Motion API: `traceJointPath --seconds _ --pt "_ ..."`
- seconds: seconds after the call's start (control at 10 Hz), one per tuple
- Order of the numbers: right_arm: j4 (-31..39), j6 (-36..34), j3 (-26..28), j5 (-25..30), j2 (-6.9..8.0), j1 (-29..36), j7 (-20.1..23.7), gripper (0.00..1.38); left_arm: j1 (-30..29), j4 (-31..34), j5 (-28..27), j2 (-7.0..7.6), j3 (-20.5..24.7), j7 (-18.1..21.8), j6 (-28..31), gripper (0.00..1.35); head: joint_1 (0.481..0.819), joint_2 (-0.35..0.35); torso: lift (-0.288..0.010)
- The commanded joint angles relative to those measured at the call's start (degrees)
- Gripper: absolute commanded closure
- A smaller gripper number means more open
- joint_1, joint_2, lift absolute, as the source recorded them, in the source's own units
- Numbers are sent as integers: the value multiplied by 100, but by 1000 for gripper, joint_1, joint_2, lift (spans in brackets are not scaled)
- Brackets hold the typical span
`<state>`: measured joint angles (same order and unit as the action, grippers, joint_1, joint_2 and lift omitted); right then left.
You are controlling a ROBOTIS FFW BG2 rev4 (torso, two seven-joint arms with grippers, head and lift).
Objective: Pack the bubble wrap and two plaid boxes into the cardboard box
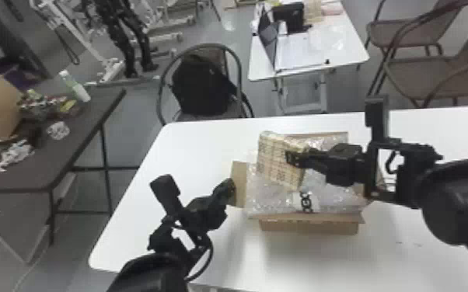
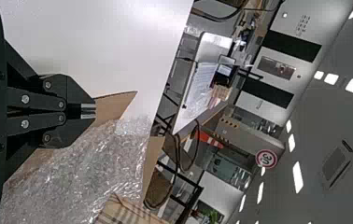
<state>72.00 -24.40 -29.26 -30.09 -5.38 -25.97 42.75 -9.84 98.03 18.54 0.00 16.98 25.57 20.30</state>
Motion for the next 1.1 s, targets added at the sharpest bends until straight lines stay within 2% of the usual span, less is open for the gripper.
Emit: traceJointPath --seconds 0.0,0.1,0.2,0.5,0.7,0.8,0.9,1.0 --pt "-125 -47 -54 109 11 -57 75 921 0 -4 0 -15 -2 0 -9 1211 695 350 -71" --pt "-142 120 -36 117 11 -48 137 417 0 -4 9 -15 7 0 -26 1211 695 350 -71" --pt "16 164 131 267 11 13 172 61 0 -4 18 -15 7 0 -35 1211 695 350 -71" --pt "1308 137 1265 1453 37 594 137 190 -27 5 27 -15 7 0 -62 1211 695 350 -71" --pt "2222 58 2091 1691 55 1323 -153 196 -35 14 35 -15 16 0 -70 1211 695 320 -71" --pt "2802 58 2433 2033 55 1798 -338 196 -53 14 53 -15 16 0 -97 1211 695 282 -71" --pt "3400 85 2671 2429 55 2378 -645 196 -62 14 71 -15 24 0 -105 1211 695 248 -71" --pt "3663 401 2855 2490 55 2949 -900 196 -79 14 97 -15 33 0 -114 1211 695 213 -71"
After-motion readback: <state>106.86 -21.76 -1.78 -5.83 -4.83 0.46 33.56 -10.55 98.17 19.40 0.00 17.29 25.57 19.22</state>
